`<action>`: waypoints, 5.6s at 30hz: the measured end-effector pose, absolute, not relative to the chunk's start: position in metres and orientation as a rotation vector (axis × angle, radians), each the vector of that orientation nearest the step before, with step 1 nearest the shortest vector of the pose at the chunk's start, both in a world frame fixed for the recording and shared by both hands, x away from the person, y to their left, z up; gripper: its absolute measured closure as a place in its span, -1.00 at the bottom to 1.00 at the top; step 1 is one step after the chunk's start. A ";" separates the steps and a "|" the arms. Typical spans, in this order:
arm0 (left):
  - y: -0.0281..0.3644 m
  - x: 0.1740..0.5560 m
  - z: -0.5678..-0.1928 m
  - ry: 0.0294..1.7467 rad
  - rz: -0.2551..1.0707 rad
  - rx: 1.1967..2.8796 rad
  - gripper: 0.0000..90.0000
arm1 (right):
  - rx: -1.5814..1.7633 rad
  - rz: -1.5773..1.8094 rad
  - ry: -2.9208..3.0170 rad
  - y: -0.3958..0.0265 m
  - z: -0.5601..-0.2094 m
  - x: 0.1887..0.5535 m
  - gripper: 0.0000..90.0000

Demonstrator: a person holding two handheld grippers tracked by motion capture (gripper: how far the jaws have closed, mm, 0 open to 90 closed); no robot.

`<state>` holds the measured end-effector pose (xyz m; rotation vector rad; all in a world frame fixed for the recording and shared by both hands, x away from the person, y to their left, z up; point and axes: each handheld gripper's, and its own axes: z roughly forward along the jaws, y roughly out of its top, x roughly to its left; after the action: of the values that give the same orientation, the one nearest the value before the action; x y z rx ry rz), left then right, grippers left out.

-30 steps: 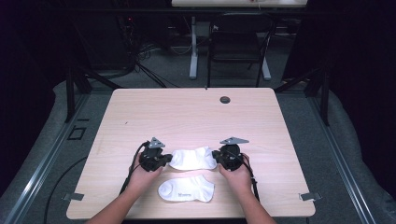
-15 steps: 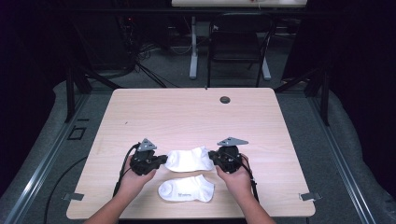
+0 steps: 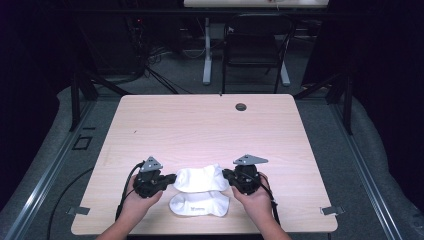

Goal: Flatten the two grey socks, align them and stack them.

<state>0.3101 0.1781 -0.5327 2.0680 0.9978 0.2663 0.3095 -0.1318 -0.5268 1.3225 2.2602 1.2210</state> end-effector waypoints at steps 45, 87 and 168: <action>0.182 0.262 -0.550 0.978 0.211 2.139 0.96 | 1.302 1.193 2.363 -0.137 -0.546 0.261 0.92; 0.172 0.261 -0.554 0.918 0.219 2.124 0.45 | 1.216 1.249 2.354 -0.129 -0.550 0.260 0.56; 0.168 0.303 -0.574 0.954 0.237 2.107 0.21 | 1.197 1.169 2.367 -0.120 -0.576 0.293 0.30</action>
<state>0.3031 0.1684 -0.5736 2.1073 0.9542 0.2368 0.2934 -0.1197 -0.5757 1.1968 2.3673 1.1689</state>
